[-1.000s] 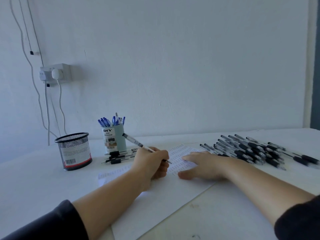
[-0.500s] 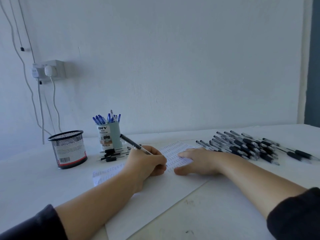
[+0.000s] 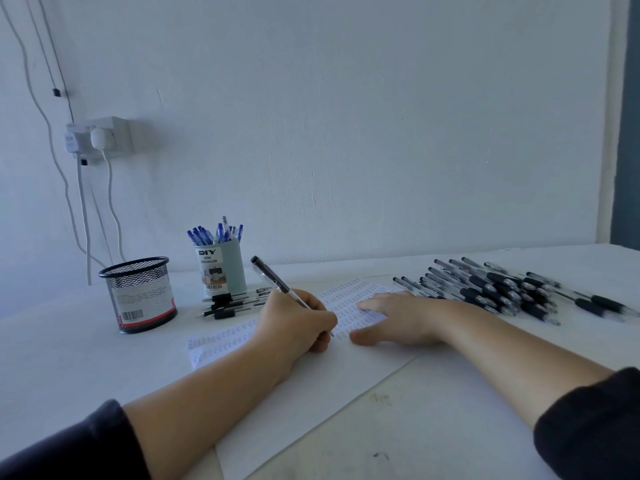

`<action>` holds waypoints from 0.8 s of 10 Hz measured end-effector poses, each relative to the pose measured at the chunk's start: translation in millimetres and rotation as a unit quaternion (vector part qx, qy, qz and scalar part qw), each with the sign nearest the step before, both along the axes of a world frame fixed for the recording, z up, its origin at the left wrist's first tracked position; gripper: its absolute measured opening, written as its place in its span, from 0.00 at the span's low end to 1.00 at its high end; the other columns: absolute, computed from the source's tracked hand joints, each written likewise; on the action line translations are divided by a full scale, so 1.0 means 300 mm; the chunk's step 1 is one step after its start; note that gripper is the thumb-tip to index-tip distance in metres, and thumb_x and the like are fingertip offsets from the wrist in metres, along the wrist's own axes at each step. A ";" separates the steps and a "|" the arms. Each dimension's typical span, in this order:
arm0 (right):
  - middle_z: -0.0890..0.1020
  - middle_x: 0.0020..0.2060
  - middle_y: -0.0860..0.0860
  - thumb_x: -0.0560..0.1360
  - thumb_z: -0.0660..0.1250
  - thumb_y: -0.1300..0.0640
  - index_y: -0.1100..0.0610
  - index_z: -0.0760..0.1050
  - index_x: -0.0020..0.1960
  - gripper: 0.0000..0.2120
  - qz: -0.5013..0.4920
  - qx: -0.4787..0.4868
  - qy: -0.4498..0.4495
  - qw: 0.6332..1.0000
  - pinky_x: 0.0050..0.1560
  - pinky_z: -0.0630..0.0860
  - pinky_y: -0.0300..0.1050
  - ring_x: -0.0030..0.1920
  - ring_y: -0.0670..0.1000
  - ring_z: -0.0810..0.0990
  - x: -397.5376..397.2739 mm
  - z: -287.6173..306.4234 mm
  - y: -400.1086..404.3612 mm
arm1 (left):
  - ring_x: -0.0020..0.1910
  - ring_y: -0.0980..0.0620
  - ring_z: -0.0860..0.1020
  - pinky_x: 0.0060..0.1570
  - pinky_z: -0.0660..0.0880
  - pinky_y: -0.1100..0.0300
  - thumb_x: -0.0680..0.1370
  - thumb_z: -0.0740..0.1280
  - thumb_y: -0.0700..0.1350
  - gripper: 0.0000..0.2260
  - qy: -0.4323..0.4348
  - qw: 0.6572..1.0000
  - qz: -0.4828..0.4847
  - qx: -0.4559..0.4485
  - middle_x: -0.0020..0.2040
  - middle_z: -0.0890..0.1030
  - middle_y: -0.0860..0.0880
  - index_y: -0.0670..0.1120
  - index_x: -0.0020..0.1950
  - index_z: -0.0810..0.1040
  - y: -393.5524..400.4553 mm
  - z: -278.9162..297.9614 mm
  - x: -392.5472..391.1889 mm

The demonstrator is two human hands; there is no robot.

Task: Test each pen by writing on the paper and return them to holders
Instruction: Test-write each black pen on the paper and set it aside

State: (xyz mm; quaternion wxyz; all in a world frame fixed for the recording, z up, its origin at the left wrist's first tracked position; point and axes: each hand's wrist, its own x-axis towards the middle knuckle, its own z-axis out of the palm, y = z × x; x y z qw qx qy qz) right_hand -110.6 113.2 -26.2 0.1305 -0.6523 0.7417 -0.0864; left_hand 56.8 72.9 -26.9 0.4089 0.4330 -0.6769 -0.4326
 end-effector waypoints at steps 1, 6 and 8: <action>0.52 0.77 0.45 0.71 0.61 0.32 0.43 0.53 0.76 0.38 0.002 -0.001 0.003 1.000 0.75 0.49 0.54 0.77 0.49 0.47 0.003 0.002 0.002 | 0.21 0.50 0.73 0.29 0.75 0.60 0.68 0.67 0.30 0.04 -0.008 1.000 0.002 -0.006 0.23 0.76 0.44 0.37 0.36 0.76 -0.004 -0.004 0.000; 0.51 0.77 0.46 0.72 0.60 0.32 0.43 0.52 0.77 0.38 0.001 0.003 0.005 1.000 0.75 0.48 0.54 0.77 0.50 0.46 0.009 0.008 0.015 | 0.22 0.50 0.74 0.32 0.77 0.58 0.67 0.68 0.31 0.04 -0.023 0.999 0.016 -0.015 0.24 0.77 0.44 0.38 0.35 0.77 -0.004 -0.008 -0.005; 0.51 0.77 0.45 0.72 0.60 0.32 0.43 0.52 0.77 0.38 -0.001 0.003 0.003 1.000 0.75 0.48 0.54 0.77 0.50 0.45 0.005 0.002 0.007 | 0.21 0.51 0.74 0.30 0.77 0.61 0.68 0.68 0.31 0.04 -0.029 0.999 0.015 -0.016 0.24 0.77 0.46 0.38 0.36 0.77 -0.001 -0.009 -0.005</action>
